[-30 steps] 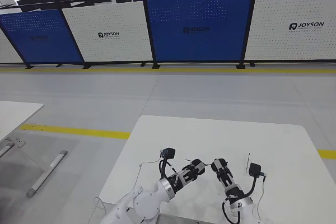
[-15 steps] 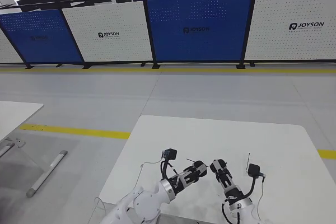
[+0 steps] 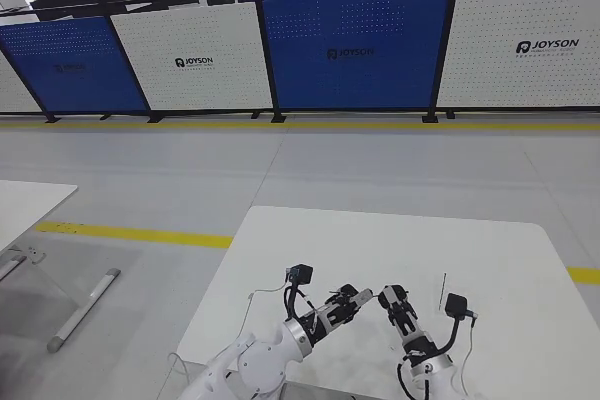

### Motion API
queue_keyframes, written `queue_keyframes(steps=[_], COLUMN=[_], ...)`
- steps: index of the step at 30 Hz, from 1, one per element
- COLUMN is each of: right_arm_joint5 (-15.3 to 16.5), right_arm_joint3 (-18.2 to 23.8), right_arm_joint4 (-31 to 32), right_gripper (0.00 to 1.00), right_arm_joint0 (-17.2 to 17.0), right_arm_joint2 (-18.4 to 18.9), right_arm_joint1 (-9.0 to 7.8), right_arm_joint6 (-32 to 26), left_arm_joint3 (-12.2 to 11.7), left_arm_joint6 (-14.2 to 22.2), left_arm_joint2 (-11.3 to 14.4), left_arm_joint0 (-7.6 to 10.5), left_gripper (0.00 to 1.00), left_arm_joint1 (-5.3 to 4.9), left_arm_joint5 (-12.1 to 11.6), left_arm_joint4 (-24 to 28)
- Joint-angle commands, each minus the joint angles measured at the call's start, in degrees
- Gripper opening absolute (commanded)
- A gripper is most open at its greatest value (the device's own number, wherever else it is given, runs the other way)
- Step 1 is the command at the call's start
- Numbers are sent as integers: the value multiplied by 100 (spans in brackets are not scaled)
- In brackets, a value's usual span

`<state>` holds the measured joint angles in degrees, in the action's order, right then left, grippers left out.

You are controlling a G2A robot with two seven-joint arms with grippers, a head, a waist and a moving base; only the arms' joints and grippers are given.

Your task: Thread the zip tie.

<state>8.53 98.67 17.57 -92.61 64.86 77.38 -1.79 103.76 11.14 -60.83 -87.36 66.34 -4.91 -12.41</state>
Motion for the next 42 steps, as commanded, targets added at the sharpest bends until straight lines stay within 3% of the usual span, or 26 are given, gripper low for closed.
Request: queue_keyframes(steps=[1,7,13,18,31,34,36,38,42], right_arm_joint5=[12,57,51,46,38,34,33,40,56], right_arm_joint3=[7,29,44,46,26,41,46,53,64], right_arm_joint4=[-3,-41,-39,-40,-96,-151,-175,-186,-238], right_gripper=[0,0,0,0,0,40,55,100,100], right_arm_joint0=[-15,-49,-39,-32,-14,-20,-22,-25,-34], right_arm_joint2=[12,46,43,41,35,45,50,54,65], right_arm_joint1=[-3,-6,-5,-5,-5,-5,-6,-8,-12], right_arm_joint6=[2,47,51,40,-29,-43,-61,-80,-122], left_arm_joint3=[-1,-8,6,7,-6,-12,-34,-41,-29], left_arm_joint6=[-11,-5,5,7,16,4,-11,-20,-59], left_arm_joint2=[-21,-26,-18,-22,-9,-6,2,9,12], left_arm_joint0=[-6,-25,-23,-22,-16,-14,1,7,11], left_gripper=[34,19,16,0,0,0,0,0,0], left_arm_joint1=[-3,-7,-8,-9,-8,-7,-3,-1,6], left_arm_joint5=[-3,1,3,11,-63,-73,-64,-53,-36], left_arm_joint4=[14,-12,-34,-30,5,10,19,25,81])
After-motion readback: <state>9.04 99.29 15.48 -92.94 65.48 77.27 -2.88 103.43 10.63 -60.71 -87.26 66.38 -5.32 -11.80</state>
